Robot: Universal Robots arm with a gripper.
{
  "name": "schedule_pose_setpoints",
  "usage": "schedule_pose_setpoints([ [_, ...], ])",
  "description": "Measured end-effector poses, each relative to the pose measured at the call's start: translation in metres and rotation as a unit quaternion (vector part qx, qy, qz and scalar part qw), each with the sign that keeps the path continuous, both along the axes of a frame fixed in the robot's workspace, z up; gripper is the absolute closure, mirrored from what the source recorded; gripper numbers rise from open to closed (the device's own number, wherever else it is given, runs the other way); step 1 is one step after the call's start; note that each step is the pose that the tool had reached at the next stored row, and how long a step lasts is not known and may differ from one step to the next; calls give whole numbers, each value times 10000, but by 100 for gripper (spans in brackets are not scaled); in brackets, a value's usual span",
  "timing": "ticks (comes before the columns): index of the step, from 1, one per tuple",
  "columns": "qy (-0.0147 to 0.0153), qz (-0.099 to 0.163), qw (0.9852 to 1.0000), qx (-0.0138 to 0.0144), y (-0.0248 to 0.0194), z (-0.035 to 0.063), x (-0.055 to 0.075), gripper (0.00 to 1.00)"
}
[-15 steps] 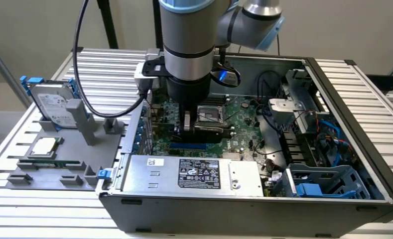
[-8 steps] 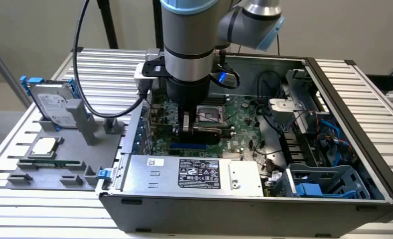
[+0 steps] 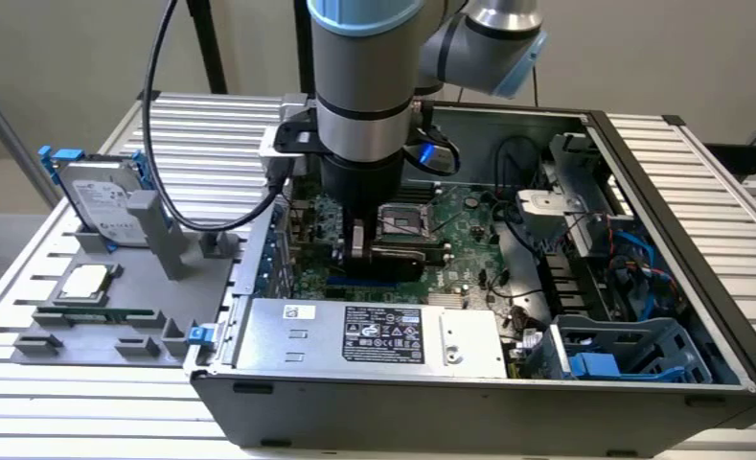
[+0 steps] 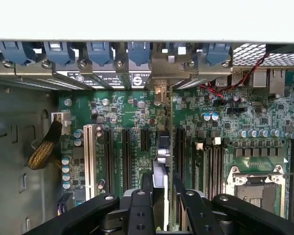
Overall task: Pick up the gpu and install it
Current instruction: 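Insert the gpu into the slot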
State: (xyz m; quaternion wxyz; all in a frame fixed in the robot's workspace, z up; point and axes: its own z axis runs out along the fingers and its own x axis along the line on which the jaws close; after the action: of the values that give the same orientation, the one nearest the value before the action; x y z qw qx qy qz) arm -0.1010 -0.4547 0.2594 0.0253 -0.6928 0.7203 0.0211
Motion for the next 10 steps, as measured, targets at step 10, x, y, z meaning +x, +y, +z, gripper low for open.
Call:
schedule_pose_setpoints([
  [10,16,0,10000,-1,7,-59,1,100],
])
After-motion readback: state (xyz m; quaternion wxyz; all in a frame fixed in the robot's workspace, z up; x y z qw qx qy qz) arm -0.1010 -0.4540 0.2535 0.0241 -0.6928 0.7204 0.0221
